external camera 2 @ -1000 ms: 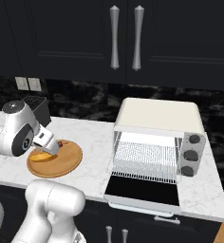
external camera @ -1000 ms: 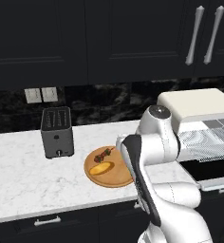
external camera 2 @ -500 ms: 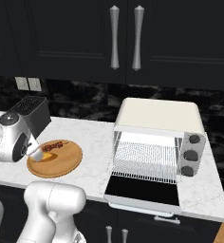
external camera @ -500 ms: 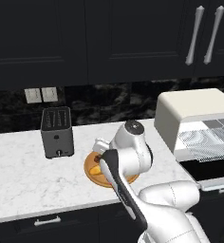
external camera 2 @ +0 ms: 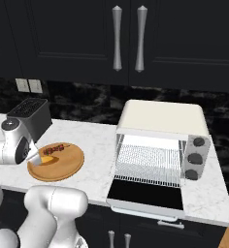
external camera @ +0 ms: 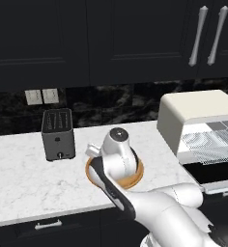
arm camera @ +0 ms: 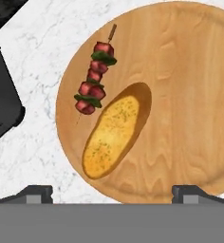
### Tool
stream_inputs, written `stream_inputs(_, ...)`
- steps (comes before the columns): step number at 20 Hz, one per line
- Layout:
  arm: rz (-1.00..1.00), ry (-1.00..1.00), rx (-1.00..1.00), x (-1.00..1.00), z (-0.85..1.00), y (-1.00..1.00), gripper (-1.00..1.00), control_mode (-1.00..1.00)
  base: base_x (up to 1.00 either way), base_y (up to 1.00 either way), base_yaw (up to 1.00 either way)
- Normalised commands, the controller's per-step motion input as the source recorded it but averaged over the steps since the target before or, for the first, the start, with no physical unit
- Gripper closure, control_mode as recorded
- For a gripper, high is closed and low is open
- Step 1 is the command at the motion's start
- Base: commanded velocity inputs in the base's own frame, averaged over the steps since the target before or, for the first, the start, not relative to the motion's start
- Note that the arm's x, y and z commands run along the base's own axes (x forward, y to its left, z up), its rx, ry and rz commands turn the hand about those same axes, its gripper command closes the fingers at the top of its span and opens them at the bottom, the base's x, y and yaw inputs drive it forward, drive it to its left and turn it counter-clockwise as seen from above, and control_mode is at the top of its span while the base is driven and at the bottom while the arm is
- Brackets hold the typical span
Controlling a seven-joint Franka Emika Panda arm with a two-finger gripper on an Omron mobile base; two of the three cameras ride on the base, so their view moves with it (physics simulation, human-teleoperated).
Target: Pick up the kebab skewer and baguette bread, and place them inside the toaster oven. Close the toaster oven door and start by setting the timer.
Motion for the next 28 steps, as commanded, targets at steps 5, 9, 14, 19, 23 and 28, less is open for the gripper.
stream_inputs(5,0.0,0.12,0.0,0.0,-0.26,0.0,-1.0,-1.0,0.0,0.0,0.0)
stream_inputs(9,0.0,0.11,0.0,0.17,-0.32,0.04,-1.0,-1.0,0.0,0.0,0.0)
stream_inputs(14,0.0,0.02,-0.01,0.12,-0.24,0.0,-1.0,-1.0,0.0,0.0,0.0)
stream_inputs(19,0.0,0.0,-0.03,0.19,-0.2,0.0,-1.0,-1.0,0.0,0.0,0.0)
stream_inputs(23,0.0,0.02,-0.03,0.36,-0.18,0.0,-1.0,-1.0,0.0,0.0,0.0)
stream_inputs(28,0.0,0.04,-0.03,0.31,-0.2,0.0,-1.0,-1.0,0.0,0.0,0.0)
